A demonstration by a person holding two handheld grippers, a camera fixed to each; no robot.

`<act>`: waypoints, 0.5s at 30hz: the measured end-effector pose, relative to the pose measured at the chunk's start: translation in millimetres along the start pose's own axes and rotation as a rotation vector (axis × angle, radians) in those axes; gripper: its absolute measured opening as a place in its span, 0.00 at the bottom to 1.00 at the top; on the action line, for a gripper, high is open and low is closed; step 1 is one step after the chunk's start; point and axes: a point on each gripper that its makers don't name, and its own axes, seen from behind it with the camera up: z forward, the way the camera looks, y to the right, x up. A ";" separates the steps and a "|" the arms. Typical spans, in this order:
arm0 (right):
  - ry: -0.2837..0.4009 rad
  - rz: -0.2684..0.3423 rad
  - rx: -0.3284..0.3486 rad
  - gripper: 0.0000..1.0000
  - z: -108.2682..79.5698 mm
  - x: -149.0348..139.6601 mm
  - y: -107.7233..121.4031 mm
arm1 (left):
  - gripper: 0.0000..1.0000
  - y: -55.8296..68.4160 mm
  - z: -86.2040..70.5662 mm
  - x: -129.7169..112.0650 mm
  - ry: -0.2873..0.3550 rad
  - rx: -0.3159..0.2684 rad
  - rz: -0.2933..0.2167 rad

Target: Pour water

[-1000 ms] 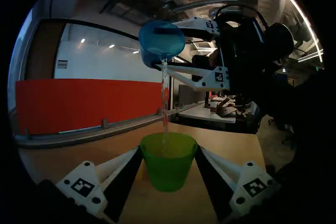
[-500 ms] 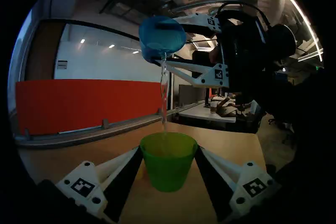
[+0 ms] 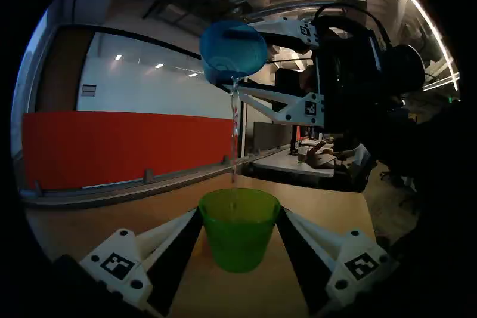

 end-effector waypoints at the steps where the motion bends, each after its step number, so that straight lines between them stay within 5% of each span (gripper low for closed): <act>1: 0.000 -0.008 -0.001 0.87 0.0 0.5 0.1 | 0.86 -0.4 0.0 0.0 0.000 0.001 0.000; 15: 0.012 -0.121 -0.013 0.87 2.1 12.2 -0.9 | 0.86 0.5 0.4 1.1 -0.002 0.000 0.002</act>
